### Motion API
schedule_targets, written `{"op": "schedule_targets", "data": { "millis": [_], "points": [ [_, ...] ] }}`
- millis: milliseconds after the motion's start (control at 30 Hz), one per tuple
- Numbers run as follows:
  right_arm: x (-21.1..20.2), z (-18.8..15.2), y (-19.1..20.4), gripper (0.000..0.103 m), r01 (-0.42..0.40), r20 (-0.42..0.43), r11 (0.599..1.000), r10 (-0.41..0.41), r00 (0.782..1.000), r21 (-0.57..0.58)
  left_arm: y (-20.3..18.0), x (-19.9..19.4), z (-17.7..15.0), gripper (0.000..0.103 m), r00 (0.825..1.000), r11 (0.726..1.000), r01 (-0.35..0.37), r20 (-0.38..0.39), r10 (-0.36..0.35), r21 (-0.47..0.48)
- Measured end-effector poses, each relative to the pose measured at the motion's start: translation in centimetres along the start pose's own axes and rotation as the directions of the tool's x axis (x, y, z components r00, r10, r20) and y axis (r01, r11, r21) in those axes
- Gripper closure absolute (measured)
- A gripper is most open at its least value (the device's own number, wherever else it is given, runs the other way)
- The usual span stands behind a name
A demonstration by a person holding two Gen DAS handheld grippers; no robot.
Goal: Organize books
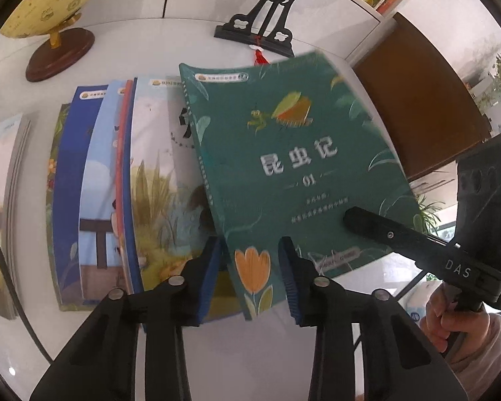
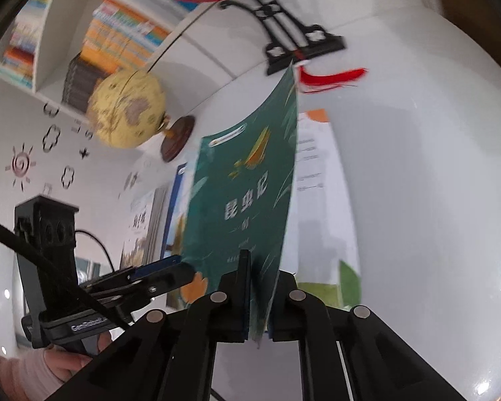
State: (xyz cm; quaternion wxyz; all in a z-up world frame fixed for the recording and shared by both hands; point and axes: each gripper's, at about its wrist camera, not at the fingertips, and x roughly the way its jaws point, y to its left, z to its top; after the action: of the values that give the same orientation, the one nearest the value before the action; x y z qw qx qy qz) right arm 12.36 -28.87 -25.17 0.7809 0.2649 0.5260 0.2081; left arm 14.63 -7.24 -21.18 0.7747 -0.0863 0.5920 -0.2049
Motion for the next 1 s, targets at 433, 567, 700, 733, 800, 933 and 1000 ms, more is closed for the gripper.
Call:
{"op": "schedule_targets", "data": {
  "millis": [433, 567, 700, 733, 800, 933, 1000],
  "points": [
    [-1.9, -0.6, -3.6, 0.084, 0.195, -0.057, 0.976, -0.190, 0.980, 0.095, 1.8, -0.2, -0.4, 0.073, 1.000, 0.997, -0.006, -0.028, 0.004, -0.080],
    [-2.5, -0.1, -6.6, 0.063, 0.139, -0.036, 0.966, -0.134, 0.990, 0.220, 2.9, 0.6, 1.4, 0.067, 0.999, 0.991, -0.040, -0.030, 0.036, -0.130],
    [-1.6, 1.3, -6.4, 0.060, 0.107, -0.026, 0.974, -0.104, 0.994, 0.201, 3.2, 1.5, 3.4, 0.067, 0.999, 0.991, -0.041, -0.037, 0.036, -0.128],
    [-1.1, 1.9, -6.3, 0.059, 0.105, -0.031, 0.977, -0.101, 0.994, 0.183, 3.1, 1.8, 3.9, 0.067, 0.999, 0.992, -0.038, -0.041, 0.034, -0.122],
    [0.2, 2.8, -5.9, 0.058, 0.107, -0.063, 0.984, -0.099, 0.993, 0.144, 2.9, 2.2, 4.6, 0.067, 0.999, 0.993, -0.037, -0.044, 0.032, -0.111],
    [2.4, 3.5, -5.7, 0.058, 0.133, -0.117, 0.986, -0.122, 0.986, 0.098, 2.5, 2.7, 5.4, 0.067, 0.999, 0.997, -0.033, -0.030, 0.031, -0.073],
    [2.8, 3.5, -5.7, 0.058, 0.135, -0.119, 0.986, -0.124, 0.985, 0.094, 2.6, 2.9, 5.6, 0.067, 1.000, 0.998, -0.012, -0.015, 0.011, -0.067]
  ]
}}
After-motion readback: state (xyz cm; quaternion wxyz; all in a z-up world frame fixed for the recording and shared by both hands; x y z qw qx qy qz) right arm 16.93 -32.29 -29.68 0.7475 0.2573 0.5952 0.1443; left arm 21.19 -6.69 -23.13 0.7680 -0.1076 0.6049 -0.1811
